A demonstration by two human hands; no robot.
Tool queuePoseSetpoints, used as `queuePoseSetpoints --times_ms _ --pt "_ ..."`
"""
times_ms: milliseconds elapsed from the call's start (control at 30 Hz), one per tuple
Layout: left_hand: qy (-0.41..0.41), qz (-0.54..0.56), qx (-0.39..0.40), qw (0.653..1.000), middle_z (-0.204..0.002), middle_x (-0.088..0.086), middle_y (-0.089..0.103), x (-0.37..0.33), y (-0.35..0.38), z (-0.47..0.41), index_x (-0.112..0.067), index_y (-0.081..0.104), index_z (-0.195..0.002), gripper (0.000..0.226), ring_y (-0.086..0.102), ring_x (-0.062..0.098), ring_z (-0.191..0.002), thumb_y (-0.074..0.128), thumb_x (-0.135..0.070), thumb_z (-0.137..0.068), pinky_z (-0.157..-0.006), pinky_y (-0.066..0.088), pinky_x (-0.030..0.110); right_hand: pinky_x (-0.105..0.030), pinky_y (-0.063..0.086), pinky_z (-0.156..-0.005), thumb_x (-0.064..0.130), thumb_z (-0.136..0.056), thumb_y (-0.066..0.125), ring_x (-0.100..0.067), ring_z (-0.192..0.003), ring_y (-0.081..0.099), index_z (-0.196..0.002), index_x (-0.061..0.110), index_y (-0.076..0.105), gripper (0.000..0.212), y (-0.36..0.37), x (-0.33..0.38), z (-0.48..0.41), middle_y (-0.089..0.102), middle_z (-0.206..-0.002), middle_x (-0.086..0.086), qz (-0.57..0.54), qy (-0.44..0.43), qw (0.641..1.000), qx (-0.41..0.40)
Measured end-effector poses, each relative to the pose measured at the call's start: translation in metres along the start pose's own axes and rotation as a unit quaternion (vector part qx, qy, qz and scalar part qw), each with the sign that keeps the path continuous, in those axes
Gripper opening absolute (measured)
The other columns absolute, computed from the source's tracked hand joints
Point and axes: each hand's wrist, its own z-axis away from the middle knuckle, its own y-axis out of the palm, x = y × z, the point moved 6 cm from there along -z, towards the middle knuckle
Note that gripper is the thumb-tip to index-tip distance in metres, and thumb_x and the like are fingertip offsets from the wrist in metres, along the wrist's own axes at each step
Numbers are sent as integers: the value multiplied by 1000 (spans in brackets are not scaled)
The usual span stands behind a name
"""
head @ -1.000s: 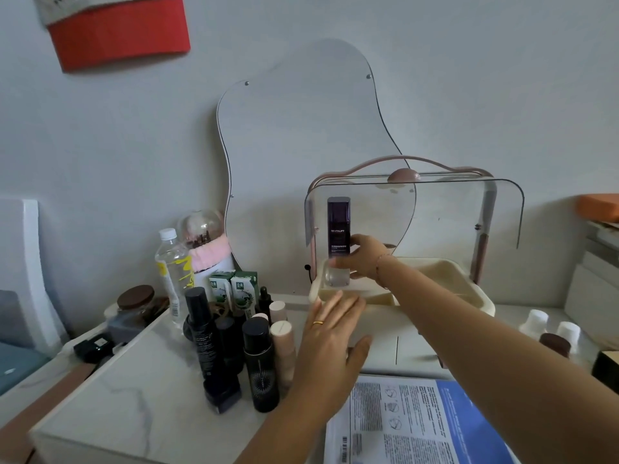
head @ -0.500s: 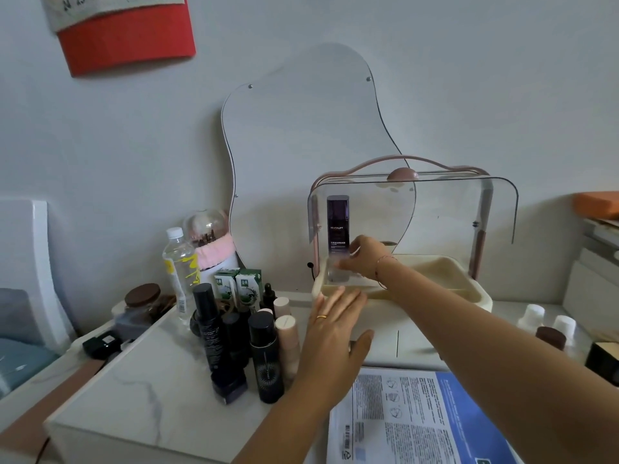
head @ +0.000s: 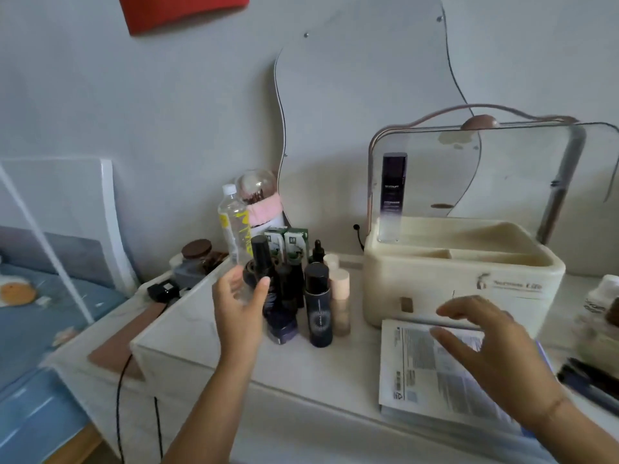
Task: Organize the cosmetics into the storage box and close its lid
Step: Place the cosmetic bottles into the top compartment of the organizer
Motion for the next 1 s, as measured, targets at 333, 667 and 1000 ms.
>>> queuePoseSetpoints --times_ms 333,667,1000 --pt "-47 -14 182 982 -98 -5 71 58 39 -43 -23 65 -101 27 67 17 -98 76 -14 -78 -82 51 27 -22 47 -78 20 -82 67 -1 -90 58 -89 32 60 16 23 -38 20 60 -97 19 -87 72 994 16" --pt "86 206 97 970 -93 -17 74 -66 -13 -24 -28 67 -94 24 66 -2 -89 71 -9 -81 -76 48 11 -26 47 -85 16 -78 72 -9 -94 55 -92 26 61 20 24 -27 16 56 -103 10 -41 61 994 76" --pt "23 173 394 902 -95 -7 75 -144 95 107 -31 70 -98 35 70 7 -83 79 -39 -64 -74 54 24 -11 50 -83 40 -66 72 5 -96 62 -109 31 60 46 -20 46 -17 67 -102 18 -193 -57 978 59"
